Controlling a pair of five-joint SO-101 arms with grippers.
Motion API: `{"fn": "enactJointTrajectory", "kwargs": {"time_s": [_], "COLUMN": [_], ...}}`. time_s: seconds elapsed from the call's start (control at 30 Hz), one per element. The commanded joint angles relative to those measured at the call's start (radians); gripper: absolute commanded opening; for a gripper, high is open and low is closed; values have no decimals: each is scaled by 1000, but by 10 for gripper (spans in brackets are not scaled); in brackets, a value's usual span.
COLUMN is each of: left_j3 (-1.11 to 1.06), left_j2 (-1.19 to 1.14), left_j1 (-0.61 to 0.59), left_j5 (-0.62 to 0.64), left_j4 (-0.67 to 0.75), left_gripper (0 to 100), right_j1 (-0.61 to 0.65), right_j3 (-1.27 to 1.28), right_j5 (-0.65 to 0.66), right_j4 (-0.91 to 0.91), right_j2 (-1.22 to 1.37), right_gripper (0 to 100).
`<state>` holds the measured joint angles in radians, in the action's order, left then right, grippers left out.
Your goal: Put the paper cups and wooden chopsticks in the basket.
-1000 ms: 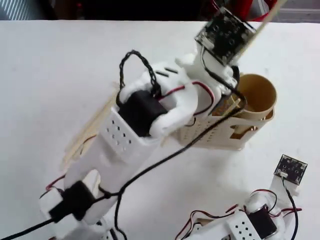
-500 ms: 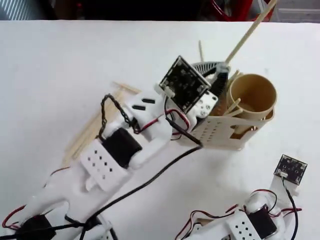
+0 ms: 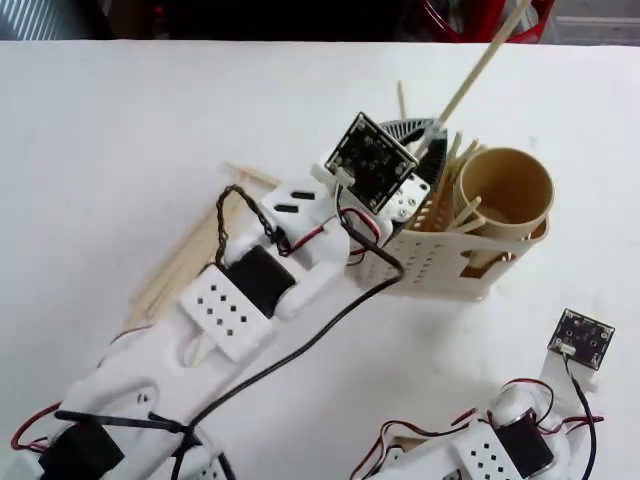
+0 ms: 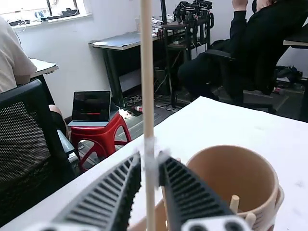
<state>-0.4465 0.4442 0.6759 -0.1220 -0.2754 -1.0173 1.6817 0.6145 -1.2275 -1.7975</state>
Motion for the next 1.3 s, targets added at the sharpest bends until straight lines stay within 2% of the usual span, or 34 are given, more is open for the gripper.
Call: {"fn": "enactJointTrajectory", "kwargs": {"time_s": [0.0,0.17,0.3,0.4,0.47,0.57,0.63,0.77,0.87,0.93,1.1,1.27], "left_j3": [8,28,37,31,28,-2,-71,-273,-301,-252,-54,95], "left_j2": [1,4,84,214,295,346,329,197,38,-82,-366,-605], "left_j1": [-10,-13,-93,-217,-343,-524,-587,-605,-585,-581,-585,-587], "left_j5": [-5,-3,-6,-8,-9,-8,-9,-21,-124,-161,-160,-141], "left_j4": [20,-77,-206,-354,-450,-572,-623,-609,-588,-632,-769,-816], "left_gripper": [93,93,90,77,15,25,24,71,146,160,133,132], "right_j1": [-8,-8,-8,-8,-8,-8,-8,-8,-8,-8,-8,-8], "right_j3": [9,9,9,9,9,9,9,9,9,9,9,9], "right_j5": [8,8,8,8,8,8,8,8,8,8,8,8], "right_j4": [1,1,1,1,1,1,1,1,1,1,1,1], "right_j2": [-1,-1,-1,-1,-1,-1,-1,-1,-1,-1,-1,-1], "right_gripper": [38,38,38,38,38,38,38,38,38,38,38,38]}}
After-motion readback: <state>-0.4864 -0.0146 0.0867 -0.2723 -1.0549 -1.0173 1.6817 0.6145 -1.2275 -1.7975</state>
